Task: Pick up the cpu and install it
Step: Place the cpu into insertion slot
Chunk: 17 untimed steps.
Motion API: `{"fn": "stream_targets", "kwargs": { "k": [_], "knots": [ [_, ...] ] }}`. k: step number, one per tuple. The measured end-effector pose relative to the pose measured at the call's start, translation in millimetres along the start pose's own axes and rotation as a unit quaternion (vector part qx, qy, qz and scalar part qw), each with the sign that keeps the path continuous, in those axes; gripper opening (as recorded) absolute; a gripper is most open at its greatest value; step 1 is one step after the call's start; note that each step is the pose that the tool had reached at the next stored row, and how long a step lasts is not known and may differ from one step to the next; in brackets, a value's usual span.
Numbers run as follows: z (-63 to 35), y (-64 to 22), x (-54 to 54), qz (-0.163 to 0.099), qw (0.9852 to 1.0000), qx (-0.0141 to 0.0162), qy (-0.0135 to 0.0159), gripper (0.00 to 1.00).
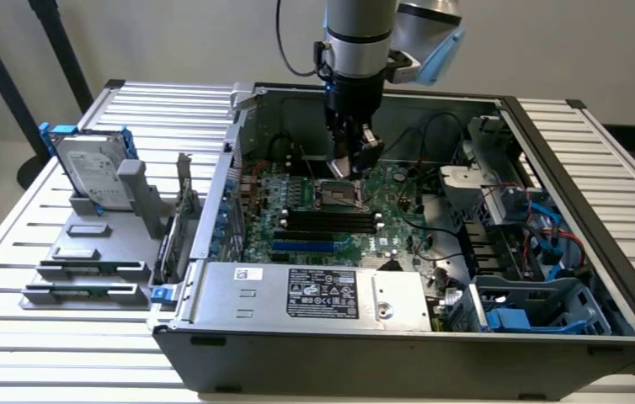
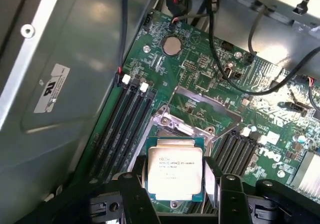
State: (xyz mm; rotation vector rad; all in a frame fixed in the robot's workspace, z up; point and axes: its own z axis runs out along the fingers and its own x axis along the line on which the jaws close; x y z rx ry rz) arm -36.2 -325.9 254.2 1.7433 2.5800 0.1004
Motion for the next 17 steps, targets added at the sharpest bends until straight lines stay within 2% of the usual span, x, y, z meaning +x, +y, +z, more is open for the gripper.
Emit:
{"fn": "stream_targets", "kwargs": {
  "k": [5, 9, 13, 17],
  "knots": [
    [4.4, -0.6, 0.1, 0.027, 0.9996, 0.0040, -0.0033, 0.55],
    [7.8, -1.0, 0.2, 0.049, 0.9988, 0.0073, -0.0057, 0.55],
    [11.1, -1.4, 0.3, 0.071, 0.9974, 0.0108, -0.0080, 0.55],
    [14.3, -1.7, 0.3, 0.095, 0.9953, 0.0143, -0.0101, 0.55]
  ]
}}
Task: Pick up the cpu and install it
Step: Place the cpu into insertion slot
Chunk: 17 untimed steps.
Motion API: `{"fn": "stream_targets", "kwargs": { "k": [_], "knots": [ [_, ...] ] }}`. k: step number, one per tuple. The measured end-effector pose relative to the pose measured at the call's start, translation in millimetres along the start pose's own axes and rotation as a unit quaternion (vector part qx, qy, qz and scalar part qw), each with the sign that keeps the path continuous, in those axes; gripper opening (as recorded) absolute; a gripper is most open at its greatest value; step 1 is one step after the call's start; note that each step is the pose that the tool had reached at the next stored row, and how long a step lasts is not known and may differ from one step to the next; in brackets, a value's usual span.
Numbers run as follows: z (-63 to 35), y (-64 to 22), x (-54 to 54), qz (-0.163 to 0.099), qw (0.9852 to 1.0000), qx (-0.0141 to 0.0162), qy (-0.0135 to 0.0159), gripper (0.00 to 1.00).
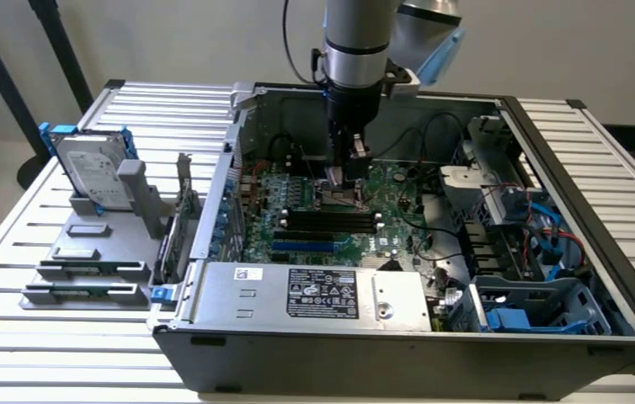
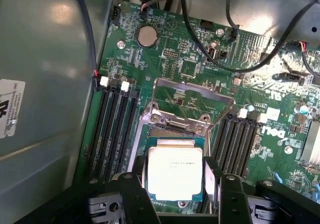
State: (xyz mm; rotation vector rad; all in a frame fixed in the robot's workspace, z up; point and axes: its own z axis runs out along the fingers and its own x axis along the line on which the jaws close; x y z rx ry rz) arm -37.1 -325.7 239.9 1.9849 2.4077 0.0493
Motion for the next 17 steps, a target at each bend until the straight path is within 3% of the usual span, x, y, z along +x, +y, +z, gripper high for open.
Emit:
{"fn": "stream_targets", "kwargs": {
  "k": [9, 13, 17],
  "knots": [
    [6.1, -0.3, 0.2, 0.057, 0.9983, 0.0072, -0.0032, 0.55],
    [8.4, -0.4, 0.2, 0.084, 0.9964, 0.0097, -0.0041, 0.55],
    [9.4, -0.6, 0.3, 0.108, 0.9941, 0.0099, -0.0048, 0.55]
  ]
}}
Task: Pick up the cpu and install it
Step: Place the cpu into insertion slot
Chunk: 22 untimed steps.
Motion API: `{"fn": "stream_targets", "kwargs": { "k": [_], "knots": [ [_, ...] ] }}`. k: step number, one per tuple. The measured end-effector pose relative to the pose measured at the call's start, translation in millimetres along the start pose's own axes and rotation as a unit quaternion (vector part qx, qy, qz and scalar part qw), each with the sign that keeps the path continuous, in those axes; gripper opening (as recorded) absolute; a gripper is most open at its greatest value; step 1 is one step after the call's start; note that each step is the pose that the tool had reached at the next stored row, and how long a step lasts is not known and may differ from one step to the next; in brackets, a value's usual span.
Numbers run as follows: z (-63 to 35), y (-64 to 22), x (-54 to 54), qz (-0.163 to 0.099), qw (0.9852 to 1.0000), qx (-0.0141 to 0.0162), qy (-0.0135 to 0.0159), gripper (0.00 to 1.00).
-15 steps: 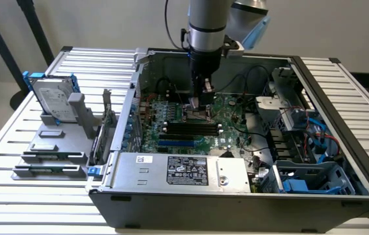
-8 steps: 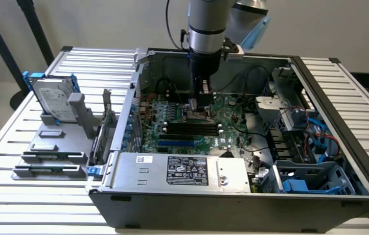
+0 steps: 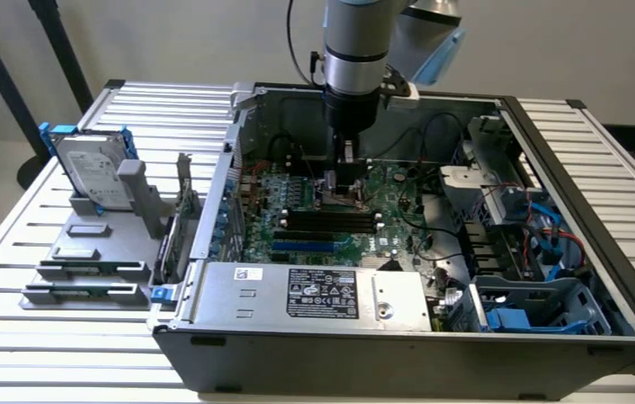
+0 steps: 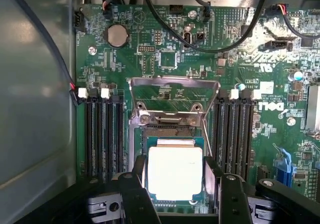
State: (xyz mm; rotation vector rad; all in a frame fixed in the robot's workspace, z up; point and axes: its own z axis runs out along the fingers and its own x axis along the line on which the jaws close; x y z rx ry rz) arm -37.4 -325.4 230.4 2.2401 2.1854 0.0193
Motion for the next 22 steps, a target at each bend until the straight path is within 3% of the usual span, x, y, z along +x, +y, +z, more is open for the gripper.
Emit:
{"fn": "stream_targets", "kwargs": {
  "k": [7, 22],
  "knots": [
    [1.2, -0.9, 7.6, 0.007, 1.0000, 0.0000, -0.0004, 0.55],
    [9.9, -1.0, 3.7, -0.002, 1.0000, -0.0001, -0.0003, 0.55]
  ]
}}
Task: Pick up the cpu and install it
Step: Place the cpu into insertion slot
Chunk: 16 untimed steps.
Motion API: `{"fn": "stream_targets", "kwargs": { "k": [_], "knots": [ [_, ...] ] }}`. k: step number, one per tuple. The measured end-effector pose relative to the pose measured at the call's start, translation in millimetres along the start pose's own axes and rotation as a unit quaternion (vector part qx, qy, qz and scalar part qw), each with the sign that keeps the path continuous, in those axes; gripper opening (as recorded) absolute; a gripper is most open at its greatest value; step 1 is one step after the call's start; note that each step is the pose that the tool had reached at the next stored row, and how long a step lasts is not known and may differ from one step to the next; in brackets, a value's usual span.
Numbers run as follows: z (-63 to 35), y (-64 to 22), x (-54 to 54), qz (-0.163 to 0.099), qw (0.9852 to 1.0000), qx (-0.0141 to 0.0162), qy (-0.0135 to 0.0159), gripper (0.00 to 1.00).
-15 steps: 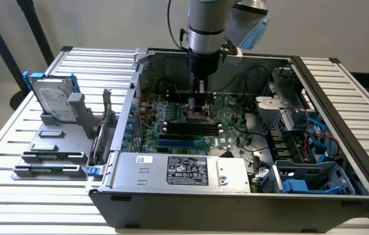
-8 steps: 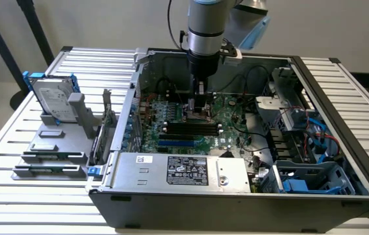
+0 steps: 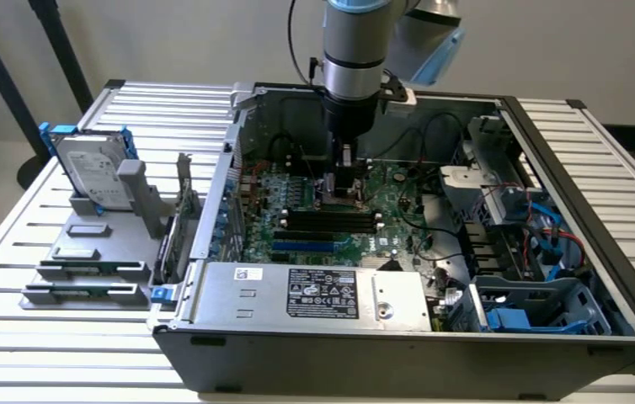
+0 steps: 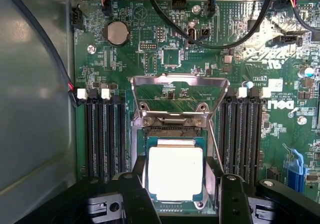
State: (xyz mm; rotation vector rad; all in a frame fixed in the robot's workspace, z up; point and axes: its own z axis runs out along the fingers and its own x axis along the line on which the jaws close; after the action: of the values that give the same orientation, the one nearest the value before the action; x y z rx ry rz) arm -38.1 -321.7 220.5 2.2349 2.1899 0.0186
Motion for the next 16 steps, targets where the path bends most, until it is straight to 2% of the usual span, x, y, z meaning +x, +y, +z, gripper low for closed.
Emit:
{"fn": "stream_targets", "kwargs": {
  "k": [16],
  "knots": [
    [10.7, -0.7, -1.3, -0.004, 1.0000, 0.0000, 0.0001, 0.55]
  ]
}}
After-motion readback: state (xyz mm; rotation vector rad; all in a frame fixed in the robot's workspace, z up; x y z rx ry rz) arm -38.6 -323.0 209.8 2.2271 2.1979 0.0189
